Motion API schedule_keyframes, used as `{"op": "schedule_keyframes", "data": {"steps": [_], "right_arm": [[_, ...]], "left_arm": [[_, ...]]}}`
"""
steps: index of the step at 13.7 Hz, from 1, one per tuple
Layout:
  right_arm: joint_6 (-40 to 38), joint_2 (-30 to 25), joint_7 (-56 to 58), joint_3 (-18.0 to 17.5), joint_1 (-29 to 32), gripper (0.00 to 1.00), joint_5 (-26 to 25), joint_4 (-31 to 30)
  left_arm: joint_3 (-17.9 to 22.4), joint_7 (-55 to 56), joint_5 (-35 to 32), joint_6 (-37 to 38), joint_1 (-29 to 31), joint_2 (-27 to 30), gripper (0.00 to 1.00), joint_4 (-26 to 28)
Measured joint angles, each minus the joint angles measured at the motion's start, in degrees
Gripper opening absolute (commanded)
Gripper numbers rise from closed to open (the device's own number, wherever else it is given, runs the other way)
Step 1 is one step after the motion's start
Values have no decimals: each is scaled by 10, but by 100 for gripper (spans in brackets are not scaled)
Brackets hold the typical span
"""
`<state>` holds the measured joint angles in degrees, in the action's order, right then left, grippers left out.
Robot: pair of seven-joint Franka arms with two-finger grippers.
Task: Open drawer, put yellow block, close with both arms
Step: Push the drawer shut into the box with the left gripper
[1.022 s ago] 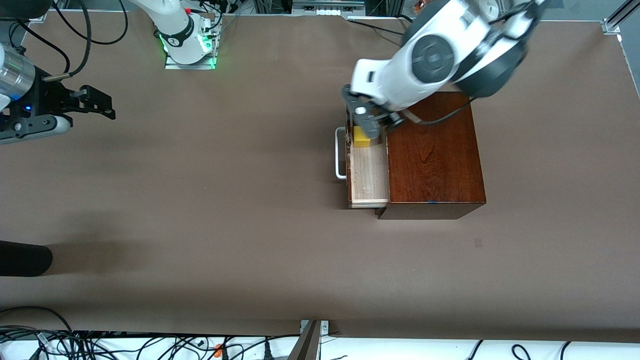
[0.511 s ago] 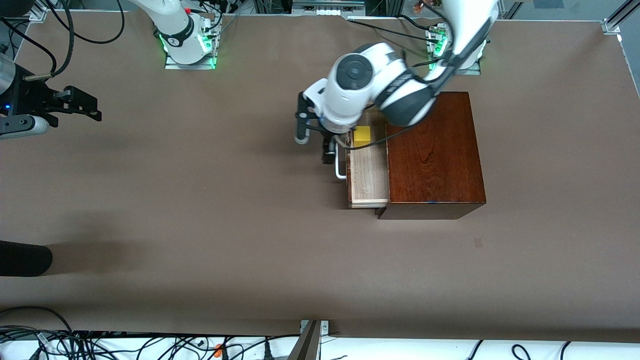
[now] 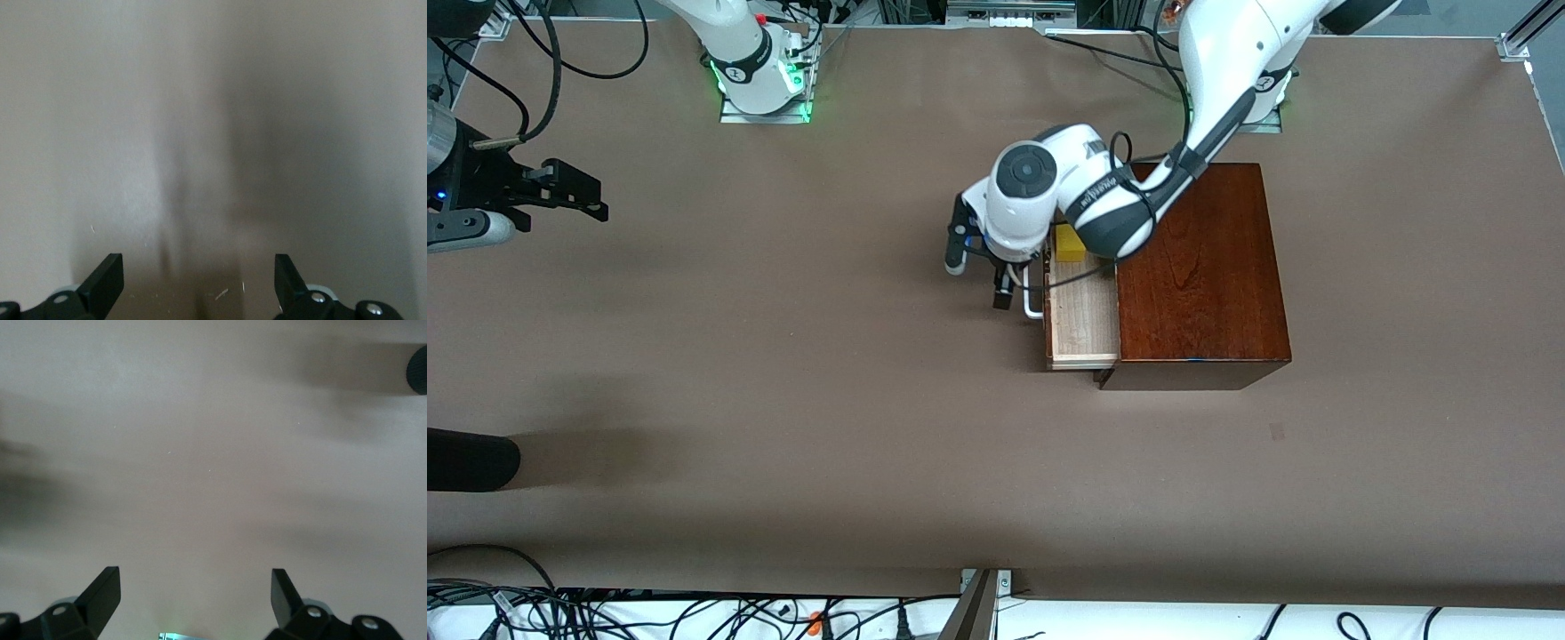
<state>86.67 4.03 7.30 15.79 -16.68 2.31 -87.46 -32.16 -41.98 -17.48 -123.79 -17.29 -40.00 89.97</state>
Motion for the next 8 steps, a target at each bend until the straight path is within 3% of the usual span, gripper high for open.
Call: {"op": "schedule_keyframes", "data": {"steps": [8], "right_arm": [[0, 0, 0, 0, 0, 100, 0, 0]], "left_arm": [[0, -1, 0, 160, 56, 22, 100, -8]]}}
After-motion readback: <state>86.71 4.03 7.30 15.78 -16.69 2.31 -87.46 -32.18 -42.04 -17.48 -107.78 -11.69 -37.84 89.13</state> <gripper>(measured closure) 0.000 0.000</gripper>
